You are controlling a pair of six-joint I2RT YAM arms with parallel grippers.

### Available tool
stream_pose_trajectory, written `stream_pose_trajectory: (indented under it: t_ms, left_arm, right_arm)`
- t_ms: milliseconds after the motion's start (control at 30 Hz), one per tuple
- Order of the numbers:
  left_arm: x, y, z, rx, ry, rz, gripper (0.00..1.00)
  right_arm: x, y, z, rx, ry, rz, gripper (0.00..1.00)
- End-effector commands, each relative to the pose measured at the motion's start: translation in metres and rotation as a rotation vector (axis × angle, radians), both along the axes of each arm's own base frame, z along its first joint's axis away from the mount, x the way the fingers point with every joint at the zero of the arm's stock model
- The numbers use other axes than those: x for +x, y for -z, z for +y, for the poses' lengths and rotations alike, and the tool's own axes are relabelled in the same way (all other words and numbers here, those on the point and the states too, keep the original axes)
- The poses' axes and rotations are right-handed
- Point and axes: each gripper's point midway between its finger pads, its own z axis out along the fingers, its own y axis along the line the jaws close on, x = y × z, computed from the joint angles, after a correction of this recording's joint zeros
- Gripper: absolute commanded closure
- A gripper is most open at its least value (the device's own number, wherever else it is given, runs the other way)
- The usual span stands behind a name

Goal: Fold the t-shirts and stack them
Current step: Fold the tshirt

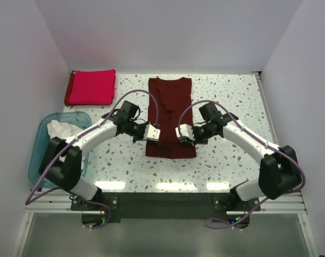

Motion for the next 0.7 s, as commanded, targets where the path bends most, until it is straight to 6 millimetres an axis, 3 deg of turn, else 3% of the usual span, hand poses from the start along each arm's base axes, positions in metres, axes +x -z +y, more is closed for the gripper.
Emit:
stream_pose_trajectory:
  t_ms: [0,33,67,133,200,233,267,300,333,400,433,467,500,533,600,667]
  left_arm:
    - [0.043,-0.017,-0.007,-0.048,0.006,-0.086,1.0]
    - [0.053,-0.008,-0.003,-0.033,-0.005,-0.067,1.0]
    - [0.067,-0.016,-0.006,-0.043,-0.009,-0.092,1.0]
    - [0.084,-0.004,-0.002,-0.032,-0.024,-0.071,1.0]
    - [0.103,-0.01,-0.003,-0.035,-0.025,-0.089,1.0]
    - [0.111,0.001,-0.001,-0.025,-0.036,-0.067,1.0]
    - [0.125,-0.007,-0.002,-0.035,-0.042,-0.092,1.0]
    - [0.13,-0.006,-0.002,-0.034,-0.041,-0.09,1.0]
    - [0.137,0.004,0.001,-0.025,-0.048,-0.072,1.0]
    - [0.155,-0.003,0.0,-0.034,-0.056,-0.091,1.0]
    - [0.16,0.006,0.001,-0.027,-0.059,-0.072,1.0]
    - [0.171,-0.001,-0.001,-0.034,-0.06,-0.094,1.0]
    - [0.176,0.009,0.003,-0.023,-0.068,-0.079,1.0]
    - [0.181,0.01,0.004,-0.021,-0.072,-0.081,1.0]
    - [0.193,0.013,0.005,-0.013,-0.08,-0.084,1.0]
    - [0.202,0.012,0.005,-0.014,-0.084,-0.099,1.0]
  right_arm:
    - [0.036,-0.011,0.011,0.05,-0.051,-0.066,1.0]
    - [0.045,-0.012,0.008,0.048,-0.044,-0.075,1.0]
    - [0.052,-0.012,0.009,0.051,-0.039,-0.074,1.0]
    - [0.072,-0.01,0.009,0.049,-0.032,-0.067,1.0]
    - [0.091,-0.008,0.012,0.049,-0.029,-0.066,1.0]
    - [0.101,-0.007,0.009,0.049,-0.024,-0.072,1.0]
    - [0.108,-0.005,0.008,0.047,-0.019,-0.072,1.0]
    - [0.121,-0.012,0.009,0.05,-0.017,-0.097,1.0]
    - [0.128,-0.001,0.007,0.041,-0.012,-0.073,1.0]
    - [0.148,-0.006,0.008,0.046,-0.005,-0.091,1.0]
    - [0.154,0.003,0.007,0.038,-0.007,-0.079,1.0]
    - [0.16,0.005,0.008,0.039,-0.007,-0.08,1.0]
    - [0.17,-0.001,0.011,0.046,-0.009,-0.099,1.0]
    - [0.175,0.009,0.011,0.04,-0.006,-0.081,1.0]
    - [0.184,0.006,0.015,0.043,-0.006,-0.087,1.0]
    - [0.191,0.016,0.015,0.034,-0.003,-0.071,1.0]
